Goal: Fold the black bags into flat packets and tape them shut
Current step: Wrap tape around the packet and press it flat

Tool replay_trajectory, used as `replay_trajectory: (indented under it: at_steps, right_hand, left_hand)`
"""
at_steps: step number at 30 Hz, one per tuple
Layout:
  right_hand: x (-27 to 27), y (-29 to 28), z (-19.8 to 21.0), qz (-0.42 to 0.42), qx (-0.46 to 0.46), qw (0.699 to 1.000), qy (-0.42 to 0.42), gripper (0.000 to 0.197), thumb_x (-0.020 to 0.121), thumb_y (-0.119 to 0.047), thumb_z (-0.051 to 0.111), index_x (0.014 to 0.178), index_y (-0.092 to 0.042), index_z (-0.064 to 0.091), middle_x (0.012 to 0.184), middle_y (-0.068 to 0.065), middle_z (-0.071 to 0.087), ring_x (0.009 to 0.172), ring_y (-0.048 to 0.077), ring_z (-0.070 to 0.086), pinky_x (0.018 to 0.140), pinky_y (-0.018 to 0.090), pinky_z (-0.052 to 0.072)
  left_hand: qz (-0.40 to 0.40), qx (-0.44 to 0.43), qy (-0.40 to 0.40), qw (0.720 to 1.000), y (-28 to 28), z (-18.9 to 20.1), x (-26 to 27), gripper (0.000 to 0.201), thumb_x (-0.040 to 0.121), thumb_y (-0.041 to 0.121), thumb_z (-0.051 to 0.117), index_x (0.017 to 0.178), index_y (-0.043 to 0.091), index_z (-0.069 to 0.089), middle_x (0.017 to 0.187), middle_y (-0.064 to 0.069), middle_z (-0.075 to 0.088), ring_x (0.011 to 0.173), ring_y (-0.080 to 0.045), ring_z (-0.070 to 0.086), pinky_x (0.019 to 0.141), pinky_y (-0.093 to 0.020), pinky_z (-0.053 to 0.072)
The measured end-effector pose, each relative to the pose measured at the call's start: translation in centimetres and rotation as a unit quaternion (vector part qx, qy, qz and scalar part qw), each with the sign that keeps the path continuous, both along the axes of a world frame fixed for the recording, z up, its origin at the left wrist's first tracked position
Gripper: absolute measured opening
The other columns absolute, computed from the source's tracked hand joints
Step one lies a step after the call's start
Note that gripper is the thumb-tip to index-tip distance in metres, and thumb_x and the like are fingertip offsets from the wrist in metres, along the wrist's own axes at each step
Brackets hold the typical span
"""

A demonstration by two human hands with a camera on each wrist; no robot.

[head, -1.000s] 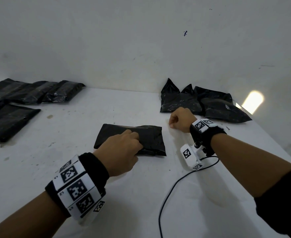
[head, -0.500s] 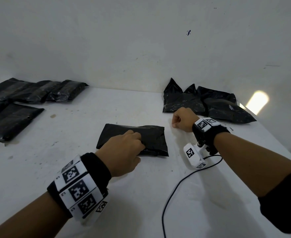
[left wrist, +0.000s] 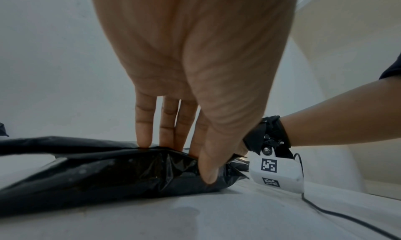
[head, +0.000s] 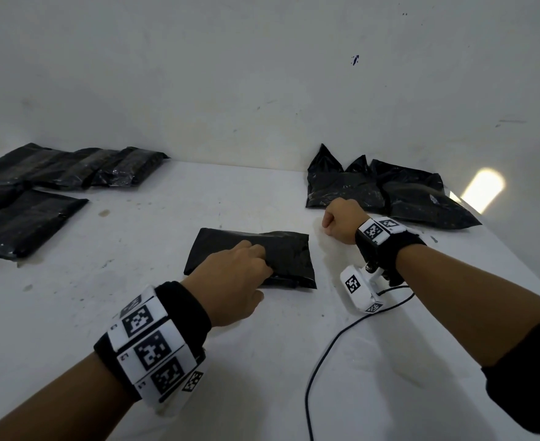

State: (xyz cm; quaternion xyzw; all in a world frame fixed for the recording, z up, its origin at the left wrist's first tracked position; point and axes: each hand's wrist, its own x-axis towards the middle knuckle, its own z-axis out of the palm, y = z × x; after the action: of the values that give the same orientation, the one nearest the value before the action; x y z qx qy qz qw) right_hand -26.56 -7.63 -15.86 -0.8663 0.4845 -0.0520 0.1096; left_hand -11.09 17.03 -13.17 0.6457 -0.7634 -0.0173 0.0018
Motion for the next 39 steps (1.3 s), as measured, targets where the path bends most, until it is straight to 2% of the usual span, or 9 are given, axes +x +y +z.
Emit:
replay_trajectory:
  at_steps: [4, 8, 13, 15, 18, 23, 29, 35, 39]
  right_hand:
    - [-0.4, 0.0, 0.3, -0.019, -0.001, 1.0, -0.015, 0.008, 0.082, -0.005, 0.072, 0.088, -0.003, 0.076, 0.102, 0.01, 0.067, 0.104, 0.026, 0.058, 0.091, 0.03, 0.05]
    - [0.2, 0.1, 0.2, -0.047, -0.007, 0.999, -0.006, 0.018, 0.083, -0.009, 0.069, 0.098, -0.001, 0.067, 0.112, 0.02, 0.064, 0.103, 0.033, 0.061, 0.096, 0.04, 0.051]
    - [-0.2, 1.5, 1.2, -0.039, -0.041, 0.997, 0.057, 0.017, 0.092, -0.016, 0.056, 0.107, -0.009, 0.058, 0.116, 0.013, 0.052, 0.106, 0.036, 0.057, 0.093, 0.046, 0.05]
    - [-0.7, 2.0, 1.6, -0.017, -0.024, 0.998, 0.053, 0.006, 0.091, -0.018, 0.054, 0.091, -0.014, 0.059, 0.113, 0.012, 0.058, 0.101, 0.034, 0.06, 0.089, 0.044, 0.053]
    - [-1.9, 2.1, 1.9, 0.016, 0.003, 1.0, 0.025, 0.021, 0.086, -0.012, 0.056, 0.069, -0.023, 0.055, 0.104, 0.013, 0.064, 0.09, 0.03, 0.063, 0.082, 0.04, 0.056]
    - [-3.3, 4.5, 2.7, 0.049, 0.002, 0.998, -0.034, 0.02, 0.085, 0.003, 0.05, 0.083, -0.004, 0.069, 0.094, 0.011, 0.068, 0.094, 0.024, 0.058, 0.084, 0.038, 0.053]
    - [-4.6, 7.0, 3.5, 0.067, -0.015, 0.994, -0.081, 0.021, 0.086, 0.007, 0.048, 0.081, -0.002, 0.066, 0.081, 0.004, 0.064, 0.085, 0.024, 0.059, 0.074, 0.027, 0.043]
    - [-6.2, 10.9, 8.1, 0.113, -0.07, 0.979, -0.157, 0.02, 0.089, 0.004, 0.054, 0.08, -0.012, 0.064, 0.072, -0.001, 0.066, 0.07, 0.015, 0.061, 0.063, 0.024, 0.047]
    - [-6.6, 14.1, 10.6, 0.144, -0.08, 0.961, -0.223, 0.016, 0.093, -0.002, 0.056, 0.084, -0.013, 0.062, 0.069, -0.008, 0.061, 0.063, 0.006, 0.057, 0.059, 0.011, 0.043]
  left_hand:
    - [0.0, -0.001, 0.0, 1.0, 0.0, -0.1, 0.0, 0.035, 0.097, 0.032, 0.051, 0.129, 0.021, 0.057, 0.127, 0.005, 0.048, 0.115, -0.015, 0.042, 0.082, -0.025, 0.041]
    - [-0.001, -0.007, -0.004, 1.0, -0.1, -0.1, -0.2, 0.033, 0.097, 0.03, 0.049, 0.128, 0.02, 0.058, 0.125, 0.004, 0.048, 0.113, -0.016, 0.042, 0.08, -0.026, 0.04]
    - [0.004, -0.007, -0.021, 1.0, 0.1, -0.2, -0.4, 0.034, 0.097, 0.032, 0.05, 0.127, 0.019, 0.057, 0.124, 0.003, 0.048, 0.114, -0.016, 0.042, 0.078, -0.026, 0.04]
    - [0.005, -0.007, -0.023, 1.0, 0.2, -0.2, -0.5, 0.034, 0.096, 0.032, 0.051, 0.127, 0.018, 0.057, 0.124, 0.003, 0.048, 0.113, -0.016, 0.042, 0.077, -0.025, 0.039]
    - [0.01, -0.004, -0.021, 1.0, 0.5, -0.1, -0.7, 0.032, 0.096, 0.032, 0.051, 0.123, 0.016, 0.058, 0.124, 0.001, 0.046, 0.111, -0.017, 0.042, 0.081, -0.027, 0.044]
    - [0.02, -0.005, -0.025, 0.999, 1.3, 0.0, -1.2, 0.033, 0.097, 0.033, 0.05, 0.122, 0.012, 0.057, 0.124, -0.001, 0.038, 0.108, -0.018, 0.042, 0.083, -0.032, 0.048]
    - [0.026, 0.002, -0.012, 1.0, 2.1, -0.2, -1.4, 0.039, 0.099, 0.03, 0.046, 0.136, 0.016, 0.047, 0.126, -0.001, 0.039, 0.11, -0.018, 0.045, 0.083, -0.031, 0.047]
    - [0.043, 0.012, 0.004, 0.999, 2.3, -0.4, -1.7, 0.035, 0.099, 0.031, 0.048, 0.128, 0.014, 0.053, 0.126, -0.001, 0.037, 0.11, -0.018, 0.045, 0.078, -0.03, 0.044]
    - [0.044, 0.007, 0.027, 0.999, 2.1, -0.6, -1.8, 0.032, 0.1, 0.029, 0.045, 0.124, 0.011, 0.058, 0.131, 0.0, 0.039, 0.113, -0.02, 0.045, 0.092, -0.036, 0.045]
